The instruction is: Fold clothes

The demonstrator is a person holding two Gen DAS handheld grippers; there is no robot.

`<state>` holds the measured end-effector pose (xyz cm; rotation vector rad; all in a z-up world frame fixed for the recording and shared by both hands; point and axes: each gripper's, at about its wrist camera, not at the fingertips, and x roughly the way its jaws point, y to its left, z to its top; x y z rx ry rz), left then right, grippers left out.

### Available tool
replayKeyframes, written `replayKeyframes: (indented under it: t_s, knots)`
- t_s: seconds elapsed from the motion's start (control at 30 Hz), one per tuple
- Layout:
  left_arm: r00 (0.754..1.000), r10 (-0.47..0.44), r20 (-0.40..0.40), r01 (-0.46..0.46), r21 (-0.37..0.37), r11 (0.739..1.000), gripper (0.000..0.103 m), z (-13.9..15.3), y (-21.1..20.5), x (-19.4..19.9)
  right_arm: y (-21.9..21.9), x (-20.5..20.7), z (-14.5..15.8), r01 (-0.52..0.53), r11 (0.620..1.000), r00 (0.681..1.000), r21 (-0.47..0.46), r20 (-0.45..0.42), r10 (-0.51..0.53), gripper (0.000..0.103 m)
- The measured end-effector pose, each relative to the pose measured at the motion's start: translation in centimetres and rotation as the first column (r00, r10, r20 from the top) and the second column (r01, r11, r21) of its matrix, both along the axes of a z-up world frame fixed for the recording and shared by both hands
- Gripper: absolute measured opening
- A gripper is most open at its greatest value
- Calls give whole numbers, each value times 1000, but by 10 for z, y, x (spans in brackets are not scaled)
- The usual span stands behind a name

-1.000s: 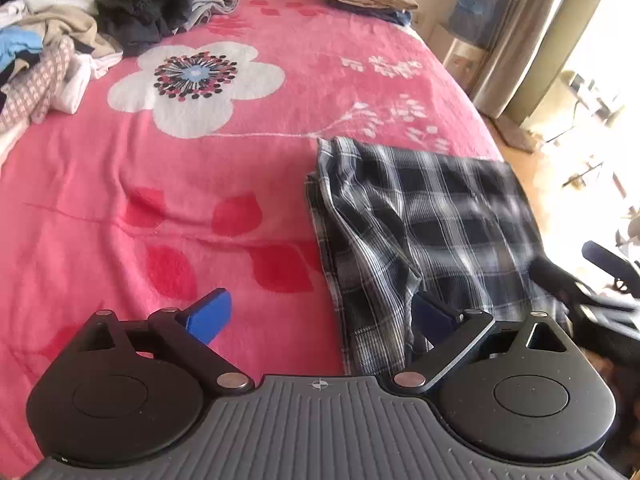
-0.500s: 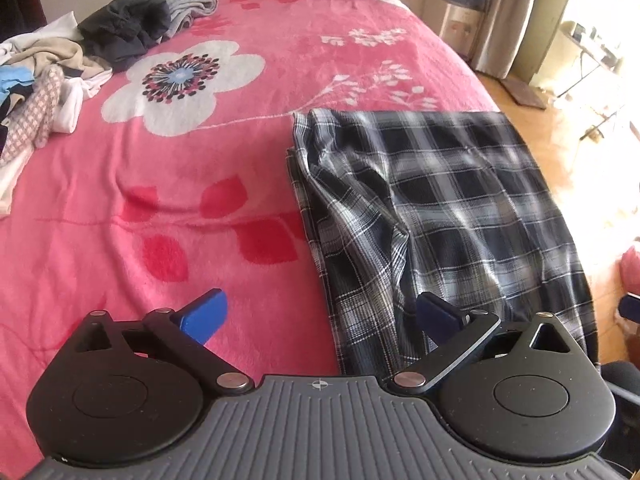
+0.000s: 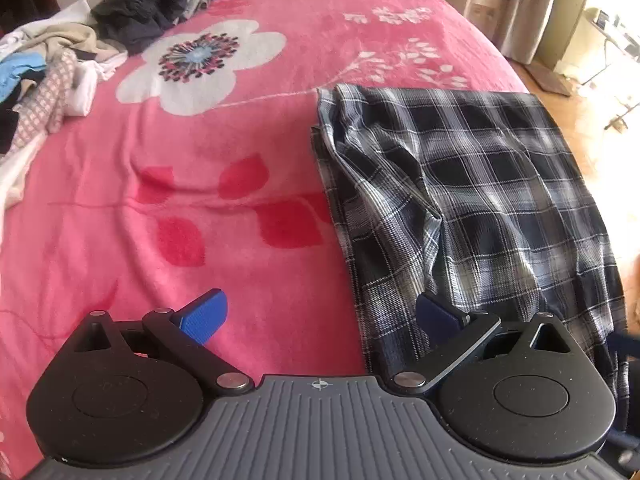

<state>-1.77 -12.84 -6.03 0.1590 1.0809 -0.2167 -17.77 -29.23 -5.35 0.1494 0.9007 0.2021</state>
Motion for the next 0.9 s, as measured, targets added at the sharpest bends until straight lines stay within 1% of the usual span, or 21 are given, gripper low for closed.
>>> replayKeyframes:
  t_s: [0.1, 0.17, 0.2, 0.3, 0.33, 0.37, 0.43, 0.47, 0.5, 0.57, 0.6, 0.63, 0.7, 0.77, 0.83, 0.87, 0.9]
  knots:
    - [1000, -12, -4, 12, -9, 1000, 101, -2, -2, 0, -4, -14, -6, -31, 998, 995, 57, -94, 36, 72]
    - [1000, -22, -6, 22, -17, 1000, 101, -3, -3, 1, -12, -34, -6, -37, 995, 985, 92, -167, 52, 68]
    - [1000, -26, -7, 26, -21, 999, 101, -4, -4, 1, -18, -47, -3, -34, 995, 979, 91, -198, 52, 68]
    - [998, -54, -25, 53, -38, 998, 101, -7, -8, -2, -34, -77, 13, -7, 998, 975, 62, -219, 21, 68]
    - [997, -66, -31, 65, -41, 997, 101, -8, -10, -3, -37, -81, 19, 4, 999, 979, 54, -203, 7, 68]
    - [996, -79, -34, 78, -36, 996, 101, -9, -12, -5, -37, -80, 21, 16, 999, 984, 44, -180, -8, 67]
    - [994, -108, -22, 107, -23, 994, 101, -7, -16, -10, -34, -64, 18, 27, 999, 989, 45, -145, -20, 59]
    - [992, -123, -10, 123, -16, 992, 101, -6, -17, -13, -29, -54, 10, 18, 998, 989, 60, -150, -9, 49]
    - [991, -137, 2, 137, -9, 991, 101, -5, -19, -15, -23, -44, 2, 7, 997, 987, 70, -158, 4, 44]
    - [989, -144, 21, 144, -10, 990, 101, -3, -15, -17, -8, -35, -17, -46, 998, 977, 37, -209, 52, 40]
    - [990, -142, 27, 142, -16, 990, 101, -2, -12, -17, 0, -32, -26, -71, 997, 969, 23, -235, 75, 40]
    - [991, -130, 26, 131, -32, 991, 101, -4, -8, -15, 3, -38, -32, -89, 996, 960, 24, -263, 92, 40]
    - [994, -105, 24, 106, -65, 992, 101, -6, 0, -9, 0, -51, -32, -102, 993, 950, 58, -289, 115, 40]
    - [997, -69, 25, 72, -113, 991, 101, -8, 7, 4, -9, -57, -21, -108, 990, 951, 90, -281, 129, 40]
    - [997, -53, 47, 60, -164, 985, 101, -8, 13, 17, -26, -53, -8, -85, 990, 972, 116, -207, 108, 43]
    - [997, -51, 65, 63, -190, 980, 101, -7, 15, 24, -36, -47, -2, -57, 991, 984, 119, -163, 76, 43]
    - [995, -52, 82, 69, -216, 974, 101, -6, 18, 30, -46, -38, 3, -20, 993, 992, 115, -121, 34, 46]
